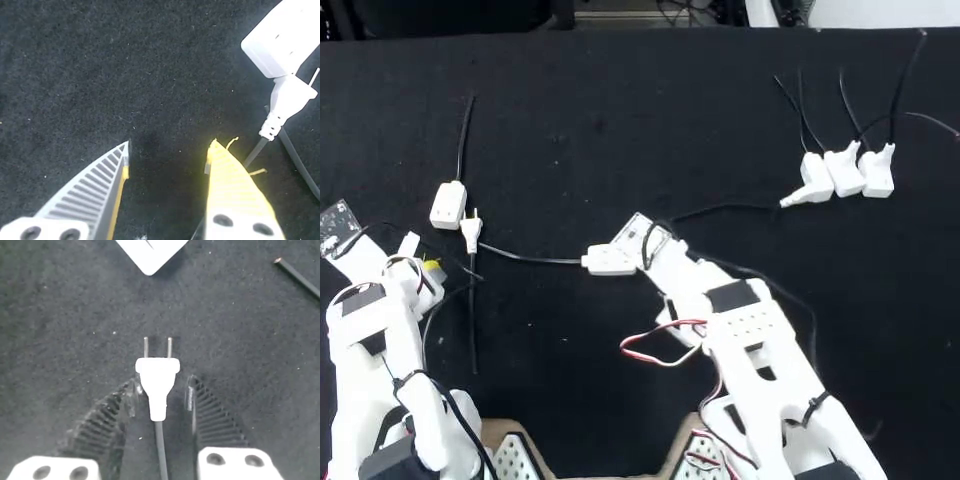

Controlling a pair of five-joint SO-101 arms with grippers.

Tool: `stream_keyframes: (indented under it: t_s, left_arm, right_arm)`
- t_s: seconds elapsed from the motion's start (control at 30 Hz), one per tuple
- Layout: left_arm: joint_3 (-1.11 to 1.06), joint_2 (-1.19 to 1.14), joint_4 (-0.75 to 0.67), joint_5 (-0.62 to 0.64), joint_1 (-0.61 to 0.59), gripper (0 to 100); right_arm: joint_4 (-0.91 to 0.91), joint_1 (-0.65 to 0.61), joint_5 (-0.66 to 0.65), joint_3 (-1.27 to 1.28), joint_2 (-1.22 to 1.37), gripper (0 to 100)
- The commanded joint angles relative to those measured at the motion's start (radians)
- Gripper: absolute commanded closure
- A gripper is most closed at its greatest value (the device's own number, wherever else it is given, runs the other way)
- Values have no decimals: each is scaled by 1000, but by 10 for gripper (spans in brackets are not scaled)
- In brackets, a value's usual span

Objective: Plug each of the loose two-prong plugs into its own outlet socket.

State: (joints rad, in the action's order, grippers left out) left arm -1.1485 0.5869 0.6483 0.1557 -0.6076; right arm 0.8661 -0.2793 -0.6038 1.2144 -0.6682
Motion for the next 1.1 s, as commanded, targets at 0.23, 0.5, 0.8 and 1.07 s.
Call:
stream_keyframes:
  t_s: [0.23,0.5,0.8,1.07]
  left_arm:
    - [8,35,-12,3,10,751]
    - [10,35,-12,3,12,751]
    - [10,35,-12,5,12,751]
    - [10,35,-12,5,12,751]
  right_arm:
    - [-18,80,-12,-150,159,840]
    - [-29,37,-11,-177,329,840]
    - [-29,-97,20,-71,222,840]
    - [8,-95,29,-25,91,931]
